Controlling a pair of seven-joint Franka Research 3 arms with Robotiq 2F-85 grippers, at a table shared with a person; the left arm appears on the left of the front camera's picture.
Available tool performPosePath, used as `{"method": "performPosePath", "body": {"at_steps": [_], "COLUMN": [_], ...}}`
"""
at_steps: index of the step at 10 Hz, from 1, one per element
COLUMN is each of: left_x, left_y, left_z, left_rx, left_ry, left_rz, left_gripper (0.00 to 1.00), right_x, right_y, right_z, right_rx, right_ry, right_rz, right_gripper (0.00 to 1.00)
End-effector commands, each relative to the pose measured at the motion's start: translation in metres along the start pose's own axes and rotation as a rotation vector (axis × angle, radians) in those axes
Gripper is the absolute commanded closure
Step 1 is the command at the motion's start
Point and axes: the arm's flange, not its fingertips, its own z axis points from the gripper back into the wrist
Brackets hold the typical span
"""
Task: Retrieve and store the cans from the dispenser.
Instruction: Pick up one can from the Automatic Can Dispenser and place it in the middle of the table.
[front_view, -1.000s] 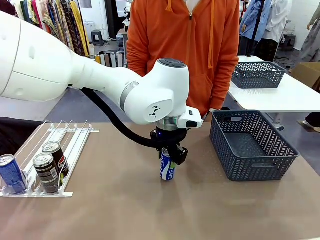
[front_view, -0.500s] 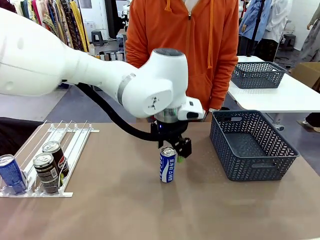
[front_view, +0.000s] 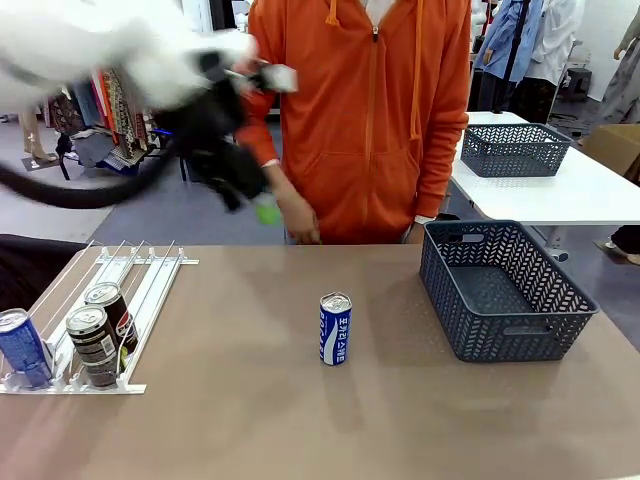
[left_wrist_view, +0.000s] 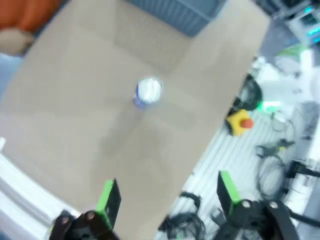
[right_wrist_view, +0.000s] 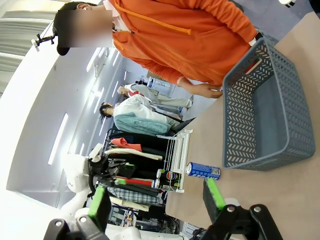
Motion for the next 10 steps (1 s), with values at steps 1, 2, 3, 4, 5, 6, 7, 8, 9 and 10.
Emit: {"method": "performPosePath", "body": {"at_steps": [1, 2, 3, 4, 5, 6, 7, 8, 9, 10], "left_x": [-0.093, -0.147, -0.196, -0.247, -0.294, -0.337, -0.363, -0.327, -0.327, -0.327], "left_y": [0.076, 0.118, 0.146, 0.171, 0.184, 0.196, 0.199, 0.196, 0.196, 0.196], "left_z": [0.038, 0.057, 0.066, 0.070, 0.071, 0.068, 0.067, 0.075, 0.075, 0.075], "left_rx": [-0.115, -0.195, -0.283, -0.338, -0.362, -0.388, -0.441, -0.365, -0.365, -0.365], "left_ry": [-0.146, -0.314, -0.448, -0.572, -0.651, -0.708, -0.810, -0.626, -0.626, -0.626], "left_rz": [0.181, 0.326, 0.398, 0.474, 0.555, 0.615, 0.655, 0.604, 0.604, 0.604], "left_gripper": [0.00, 0.00, 0.00, 0.00, 0.00, 0.00, 0.00, 0.00, 0.00, 0.00], "right_x": [0.002, 0.002, 0.002, 0.002, 0.002, 0.002, 0.002, 0.002, 0.002, 0.002], "right_y": [0.003, 0.003, 0.003, 0.003, 0.003, 0.003, 0.003, 0.003, 0.003, 0.003], "right_z": [-0.001, -0.001, -0.001, -0.001, -0.001, -0.001, -0.001, -0.001, -0.001, -0.001], "right_rx": [0.026, 0.026, 0.026, 0.026, 0.026, 0.026, 0.026, 0.026, 0.026, 0.026], "right_ry": [-0.018, -0.018, -0.018, -0.018, -0.018, -0.018, -0.018, -0.018, -0.018, -0.018], "right_rz": [0.016, 0.016, 0.016, 0.016, 0.016, 0.016, 0.016, 0.016, 0.016, 0.016], "right_gripper": [0.00, 0.00, 0.00, 0.00, 0.00, 0.00, 0.00, 0.00, 0.00, 0.00]}}
